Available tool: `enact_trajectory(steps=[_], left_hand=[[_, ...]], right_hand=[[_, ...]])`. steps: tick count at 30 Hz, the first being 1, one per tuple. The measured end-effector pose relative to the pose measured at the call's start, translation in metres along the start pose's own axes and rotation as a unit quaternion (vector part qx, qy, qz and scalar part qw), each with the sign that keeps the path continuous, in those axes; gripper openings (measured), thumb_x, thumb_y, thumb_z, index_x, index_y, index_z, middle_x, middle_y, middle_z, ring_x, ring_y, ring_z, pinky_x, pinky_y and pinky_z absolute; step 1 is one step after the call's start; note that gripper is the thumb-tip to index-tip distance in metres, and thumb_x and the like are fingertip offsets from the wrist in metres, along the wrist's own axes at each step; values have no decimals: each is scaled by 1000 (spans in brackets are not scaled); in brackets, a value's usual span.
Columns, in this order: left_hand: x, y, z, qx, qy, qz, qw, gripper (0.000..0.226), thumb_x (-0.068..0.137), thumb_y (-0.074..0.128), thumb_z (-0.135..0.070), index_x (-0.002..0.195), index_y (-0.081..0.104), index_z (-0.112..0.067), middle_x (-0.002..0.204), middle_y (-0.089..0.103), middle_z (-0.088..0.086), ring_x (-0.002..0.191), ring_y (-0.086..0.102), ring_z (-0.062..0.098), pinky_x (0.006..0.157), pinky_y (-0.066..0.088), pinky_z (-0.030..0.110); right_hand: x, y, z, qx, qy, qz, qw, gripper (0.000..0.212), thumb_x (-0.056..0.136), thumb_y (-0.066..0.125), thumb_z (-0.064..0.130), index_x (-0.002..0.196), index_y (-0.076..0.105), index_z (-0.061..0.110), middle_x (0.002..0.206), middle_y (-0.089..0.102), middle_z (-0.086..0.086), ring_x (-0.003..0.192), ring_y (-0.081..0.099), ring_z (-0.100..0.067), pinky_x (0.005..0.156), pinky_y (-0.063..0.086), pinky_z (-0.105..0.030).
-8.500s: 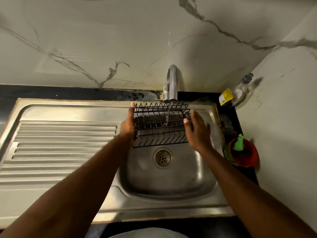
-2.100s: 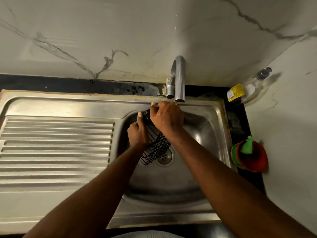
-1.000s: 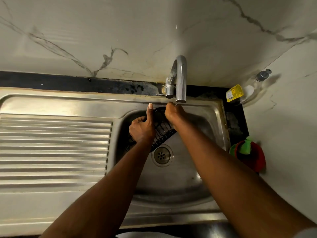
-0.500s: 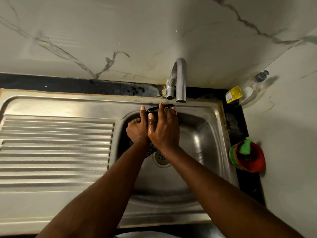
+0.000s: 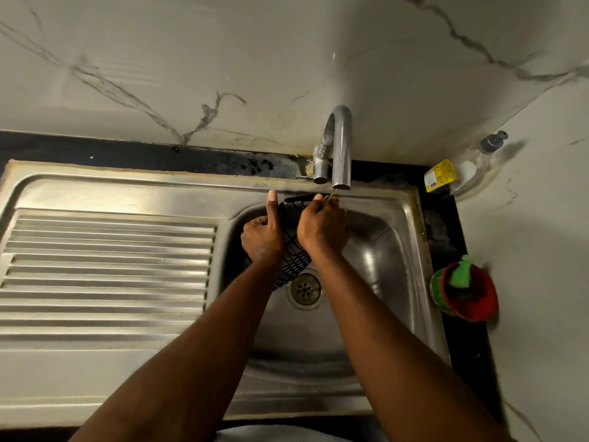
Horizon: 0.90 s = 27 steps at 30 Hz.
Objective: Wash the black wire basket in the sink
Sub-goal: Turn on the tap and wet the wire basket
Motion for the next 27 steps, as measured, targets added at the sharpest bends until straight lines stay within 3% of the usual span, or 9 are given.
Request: enact_trajectory(steps=[4,8,10,12,14,17,20,24,27], left_hand=[[1,-2,5,-25,-16,2,1000,72,91,50,-78,51,38,-19,53,43,-3,52,43,12,64,41,33],[8,-7,17,-77,-23,5,997,70,88,50,-81,55,35,-21,54,38,-3,51,36,13,57,36,34],[9,-10,20,-97,-33,4,995,67,87,50,-82,56,36,-25,54,39,-4,52,36,13,58,35,35],[12,-12,21,-121,-45,17,991,57,89,50,-80,59,43,-33,61,48,-7,58,44,11,61,40,35],[15,-14,27,-153,-61,38,986,53,89,49,-80,68,59,-32,74,65,-5,73,61,12,71,49,32],[19,-7,48,-226,-90,109,964,75,78,45,-92,96,75,-26,96,77,3,93,72,21,86,57,37],[19,-2,54,-250,-65,120,959,49,103,44,-63,93,72,-24,69,67,-6,70,63,16,75,54,35],[36,-3,28,-177,61,145,972,33,108,50,-25,103,73,-2,83,72,11,80,67,24,84,56,46],[34,5,-11,-5,171,179,969,35,108,49,-38,101,75,-15,89,76,4,82,72,17,75,61,37]], right_hand=[[27,7,-10,-43,59,86,994,53,106,26,39,140,55,10,143,56,-18,131,51,-39,111,34,-55],[50,18,-20,67,77,179,979,52,111,26,34,129,61,0,121,65,-19,102,59,-29,89,43,-35],[50,18,-23,139,104,184,967,51,110,30,45,109,63,6,92,64,-7,79,57,-21,78,41,-32],[49,24,-25,198,125,193,953,47,107,36,52,99,62,14,83,64,-4,71,58,-17,70,43,-31],[51,29,-22,212,110,185,953,47,104,40,55,94,64,15,87,68,-7,72,64,-21,69,48,-32],[54,22,-13,157,68,119,978,64,98,44,63,115,68,6,108,74,-12,91,73,-28,81,61,-39],[51,10,-12,83,53,96,991,59,105,42,52,131,59,2,123,67,-14,109,67,-30,75,53,-31],[48,-4,-18,15,-25,42,999,42,109,32,34,129,56,6,126,63,-18,111,61,-35,71,36,-32],[32,-15,-6,25,-33,-19,999,51,104,40,48,126,60,6,121,68,-15,106,65,-32,74,41,-32]])
Point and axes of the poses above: each hand's wrist, its own x-axis towards the middle knuckle, its own y-axis out of the palm, z = x × y, the point moved 8 cm from there along x, towards the middle knuckle
